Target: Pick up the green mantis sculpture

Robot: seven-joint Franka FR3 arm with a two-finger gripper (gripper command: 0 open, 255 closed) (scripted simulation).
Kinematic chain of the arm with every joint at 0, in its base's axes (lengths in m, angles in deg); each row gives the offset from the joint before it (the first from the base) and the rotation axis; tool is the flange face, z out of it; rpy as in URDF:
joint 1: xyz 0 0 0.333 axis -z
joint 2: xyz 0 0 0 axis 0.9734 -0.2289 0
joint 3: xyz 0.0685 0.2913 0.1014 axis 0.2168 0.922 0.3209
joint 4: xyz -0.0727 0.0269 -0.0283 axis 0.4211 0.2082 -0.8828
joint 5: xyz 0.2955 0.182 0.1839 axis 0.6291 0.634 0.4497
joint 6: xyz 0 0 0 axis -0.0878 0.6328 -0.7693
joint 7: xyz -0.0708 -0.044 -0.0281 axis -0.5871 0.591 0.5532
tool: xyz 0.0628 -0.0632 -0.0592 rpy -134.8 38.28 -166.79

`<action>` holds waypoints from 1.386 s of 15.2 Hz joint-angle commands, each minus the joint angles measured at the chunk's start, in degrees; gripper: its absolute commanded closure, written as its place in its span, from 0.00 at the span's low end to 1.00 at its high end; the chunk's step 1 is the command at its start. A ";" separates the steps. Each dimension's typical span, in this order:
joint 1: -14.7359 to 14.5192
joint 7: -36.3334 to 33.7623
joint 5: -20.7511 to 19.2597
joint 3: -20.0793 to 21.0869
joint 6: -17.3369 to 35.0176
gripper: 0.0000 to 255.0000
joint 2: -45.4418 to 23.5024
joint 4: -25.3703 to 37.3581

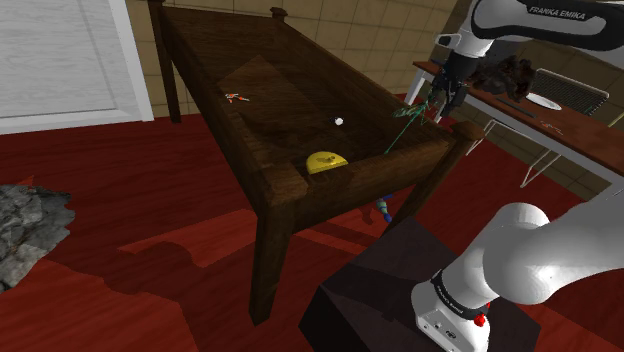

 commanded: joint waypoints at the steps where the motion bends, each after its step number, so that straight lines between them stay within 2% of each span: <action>1: -1.98 8.21 0.41 -3.35 1.52 0.00 -3.83 3.10; 6: -6.50 28.85 6.06 -11.85 4.58 0.00 -16.39 12.96; 7: -6.63 30.55 6.80 -12.35 4.76 0.00 -17.53 13.80; 14: -6.28 30.17 6.56 -12.62 10.57 0.00 -17.51 7.95; 16: -6.28 30.17 6.56 -12.62 10.57 0.00 -17.51 7.95; 17: -6.26 30.16 6.51 -12.61 10.57 1.00 -17.44 7.90; 21: -6.26 30.18 6.54 -12.63 10.56 1.00 -17.48 7.94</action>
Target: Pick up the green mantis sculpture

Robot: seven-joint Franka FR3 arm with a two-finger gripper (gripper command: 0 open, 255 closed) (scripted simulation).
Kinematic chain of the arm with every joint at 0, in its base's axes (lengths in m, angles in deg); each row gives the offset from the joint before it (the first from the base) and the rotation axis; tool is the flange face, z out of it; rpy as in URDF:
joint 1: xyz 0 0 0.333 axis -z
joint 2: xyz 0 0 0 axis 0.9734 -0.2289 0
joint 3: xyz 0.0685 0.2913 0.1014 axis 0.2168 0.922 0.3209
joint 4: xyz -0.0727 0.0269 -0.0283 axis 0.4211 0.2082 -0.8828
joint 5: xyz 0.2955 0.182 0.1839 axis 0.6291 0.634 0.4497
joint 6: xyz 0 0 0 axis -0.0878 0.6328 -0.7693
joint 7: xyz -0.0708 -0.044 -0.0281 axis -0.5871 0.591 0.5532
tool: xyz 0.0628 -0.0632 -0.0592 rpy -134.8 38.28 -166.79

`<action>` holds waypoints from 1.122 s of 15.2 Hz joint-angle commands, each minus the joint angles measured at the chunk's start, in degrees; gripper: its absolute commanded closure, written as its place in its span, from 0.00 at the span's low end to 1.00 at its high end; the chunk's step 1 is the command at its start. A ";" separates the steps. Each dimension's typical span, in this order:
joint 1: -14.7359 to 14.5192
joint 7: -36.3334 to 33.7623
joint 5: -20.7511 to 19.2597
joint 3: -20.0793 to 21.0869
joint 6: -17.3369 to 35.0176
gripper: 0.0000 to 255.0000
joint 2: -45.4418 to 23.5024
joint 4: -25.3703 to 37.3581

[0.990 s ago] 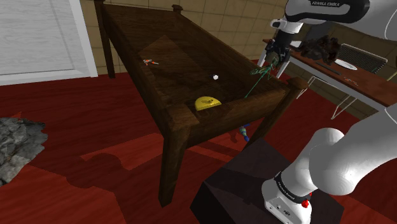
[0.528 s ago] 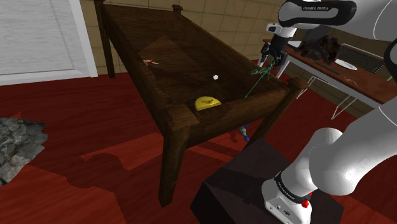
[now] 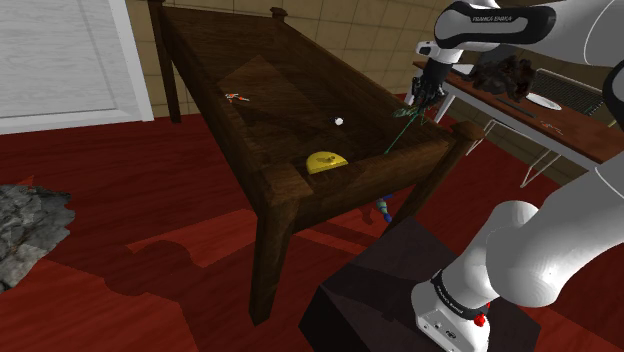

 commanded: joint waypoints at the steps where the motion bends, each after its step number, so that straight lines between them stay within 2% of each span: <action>1: 0.00 0.00 0.01 -0.01 0.00 1.00 -0.02 -0.01; 5: -0.01 -0.01 0.02 0.00 0.02 1.00 -0.04 -0.03; 17: -0.37 0.86 0.71 0.41 -9.19 1.00 -0.57 9.61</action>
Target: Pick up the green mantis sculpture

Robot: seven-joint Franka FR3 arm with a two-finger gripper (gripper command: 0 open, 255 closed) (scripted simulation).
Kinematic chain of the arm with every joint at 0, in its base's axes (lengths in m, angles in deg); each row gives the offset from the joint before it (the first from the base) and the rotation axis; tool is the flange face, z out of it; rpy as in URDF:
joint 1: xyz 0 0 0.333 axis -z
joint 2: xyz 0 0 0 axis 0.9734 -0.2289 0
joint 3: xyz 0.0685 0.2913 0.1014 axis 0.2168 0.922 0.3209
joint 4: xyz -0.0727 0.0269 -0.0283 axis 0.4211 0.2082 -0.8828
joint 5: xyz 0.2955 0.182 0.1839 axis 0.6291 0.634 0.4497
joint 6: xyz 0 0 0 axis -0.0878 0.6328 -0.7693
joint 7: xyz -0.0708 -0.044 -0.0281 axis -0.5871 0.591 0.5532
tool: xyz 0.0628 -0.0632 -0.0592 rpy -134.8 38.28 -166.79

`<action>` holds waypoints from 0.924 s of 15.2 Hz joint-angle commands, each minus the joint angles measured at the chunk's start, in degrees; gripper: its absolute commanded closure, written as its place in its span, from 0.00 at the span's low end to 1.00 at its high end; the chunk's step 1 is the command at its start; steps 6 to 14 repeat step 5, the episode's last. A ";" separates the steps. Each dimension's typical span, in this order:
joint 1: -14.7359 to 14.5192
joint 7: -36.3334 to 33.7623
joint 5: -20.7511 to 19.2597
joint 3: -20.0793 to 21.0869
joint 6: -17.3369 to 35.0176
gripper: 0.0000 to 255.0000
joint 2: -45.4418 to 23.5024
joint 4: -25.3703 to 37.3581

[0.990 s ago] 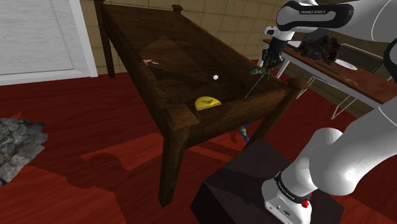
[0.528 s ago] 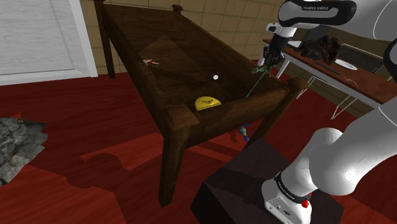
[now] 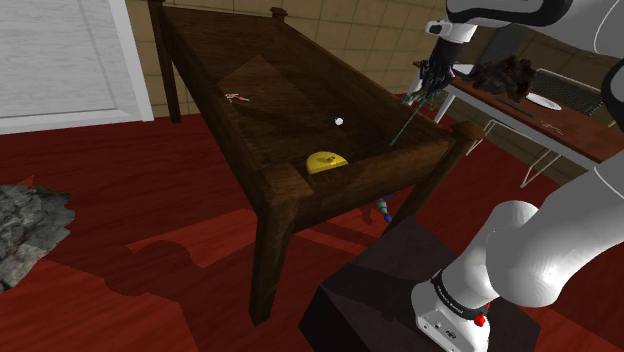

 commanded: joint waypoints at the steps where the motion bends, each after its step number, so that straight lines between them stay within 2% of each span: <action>1: -0.07 0.26 0.30 -0.03 -1.59 1.00 -0.39 1.89; 3: -0.12 0.55 0.58 -0.08 -3.14 1.00 -0.78 3.74; 14: -0.12 0.58 0.60 -0.09 -3.26 1.00 -0.81 3.88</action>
